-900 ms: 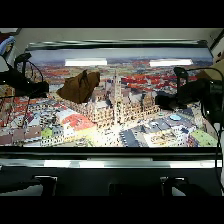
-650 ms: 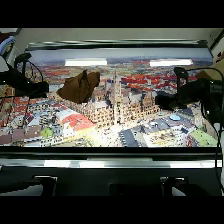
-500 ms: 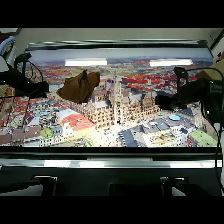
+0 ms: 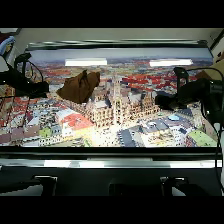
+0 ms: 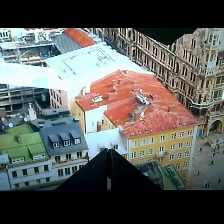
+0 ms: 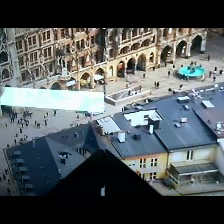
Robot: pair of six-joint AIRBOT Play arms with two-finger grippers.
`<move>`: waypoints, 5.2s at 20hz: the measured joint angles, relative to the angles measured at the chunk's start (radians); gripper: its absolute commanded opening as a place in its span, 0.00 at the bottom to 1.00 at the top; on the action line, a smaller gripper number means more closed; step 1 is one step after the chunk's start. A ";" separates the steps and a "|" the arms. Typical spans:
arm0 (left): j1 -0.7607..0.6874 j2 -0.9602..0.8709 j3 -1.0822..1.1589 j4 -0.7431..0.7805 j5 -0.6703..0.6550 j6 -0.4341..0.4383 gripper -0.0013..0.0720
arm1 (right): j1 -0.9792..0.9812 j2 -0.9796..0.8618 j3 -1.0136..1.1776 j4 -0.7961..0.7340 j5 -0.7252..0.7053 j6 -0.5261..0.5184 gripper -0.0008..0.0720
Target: Fold the clothes and pants, and hang the long-sleeved shirts on hangers.
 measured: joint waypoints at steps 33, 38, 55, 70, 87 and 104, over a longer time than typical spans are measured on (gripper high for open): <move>-0.265 -0.471 0.380 -0.154 0.090 -0.008 0.04 | 0.000 0.010 0.000 0.031 -0.114 0.095 0.16; -0.523 -0.435 0.330 -0.186 0.009 -0.051 0.04 | 0.000 0.089 0.000 0.036 -0.185 0.100 0.16; -0.718 -0.554 0.365 -0.300 0.035 -0.088 0.77 | -0.012 0.360 0.023 -0.022 -0.161 0.147 0.71; 0.042 0.044 0.109 -0.072 -0.146 -0.010 0.77 | -0.567 0.249 -0.519 0.504 -0.069 -0.183 0.71; 0.156 0.227 -0.317 -0.257 0.061 -0.029 0.77 | -0.216 0.120 -0.843 0.662 0.258 -0.333 0.73; 0.156 0.085 -0.630 -0.579 0.466 0.077 0.77 | -0.209 0.104 -0.911 0.673 0.286 -0.341 0.05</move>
